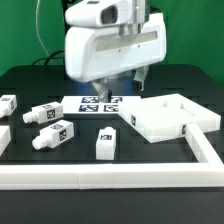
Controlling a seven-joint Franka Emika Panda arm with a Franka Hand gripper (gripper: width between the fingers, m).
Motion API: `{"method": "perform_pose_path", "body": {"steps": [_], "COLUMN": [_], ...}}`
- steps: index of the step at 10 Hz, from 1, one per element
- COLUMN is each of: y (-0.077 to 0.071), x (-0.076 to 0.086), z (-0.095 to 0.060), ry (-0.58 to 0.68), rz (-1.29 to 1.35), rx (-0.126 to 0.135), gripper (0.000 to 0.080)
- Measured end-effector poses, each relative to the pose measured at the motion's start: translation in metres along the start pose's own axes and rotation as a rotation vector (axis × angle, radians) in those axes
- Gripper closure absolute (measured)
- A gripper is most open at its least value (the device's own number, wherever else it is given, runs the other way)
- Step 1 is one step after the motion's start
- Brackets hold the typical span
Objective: Assemble one leg
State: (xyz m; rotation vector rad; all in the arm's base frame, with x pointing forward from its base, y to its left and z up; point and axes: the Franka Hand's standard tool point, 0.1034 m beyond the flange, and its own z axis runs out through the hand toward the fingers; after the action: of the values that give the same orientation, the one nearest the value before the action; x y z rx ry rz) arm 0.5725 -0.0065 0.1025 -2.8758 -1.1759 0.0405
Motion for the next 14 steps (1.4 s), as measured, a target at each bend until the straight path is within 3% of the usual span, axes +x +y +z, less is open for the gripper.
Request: {"method": "perform_pose_path", "body": {"steps": [3, 6, 8, 9, 12, 14], "y": [0.003, 0.018, 0.027, 0.033, 0.032, 0.026], "x": [-0.001, 0.004, 0.008, 0.003, 0.002, -0.006], "z": [0.001, 0.015, 0.039, 0.05, 0.053, 0.078], "ry": [0.002, 0.03, 0.022, 0.03, 0.027, -0.007], "rz": [0.012, 0.185, 0.323, 0.376, 0.382, 0.536], "rx": [0.003, -0.032, -0.014, 0.026, 0.032, 0.056], "gripper": [0.015, 0.015, 0.015, 0.015, 0.015, 0.015]}}
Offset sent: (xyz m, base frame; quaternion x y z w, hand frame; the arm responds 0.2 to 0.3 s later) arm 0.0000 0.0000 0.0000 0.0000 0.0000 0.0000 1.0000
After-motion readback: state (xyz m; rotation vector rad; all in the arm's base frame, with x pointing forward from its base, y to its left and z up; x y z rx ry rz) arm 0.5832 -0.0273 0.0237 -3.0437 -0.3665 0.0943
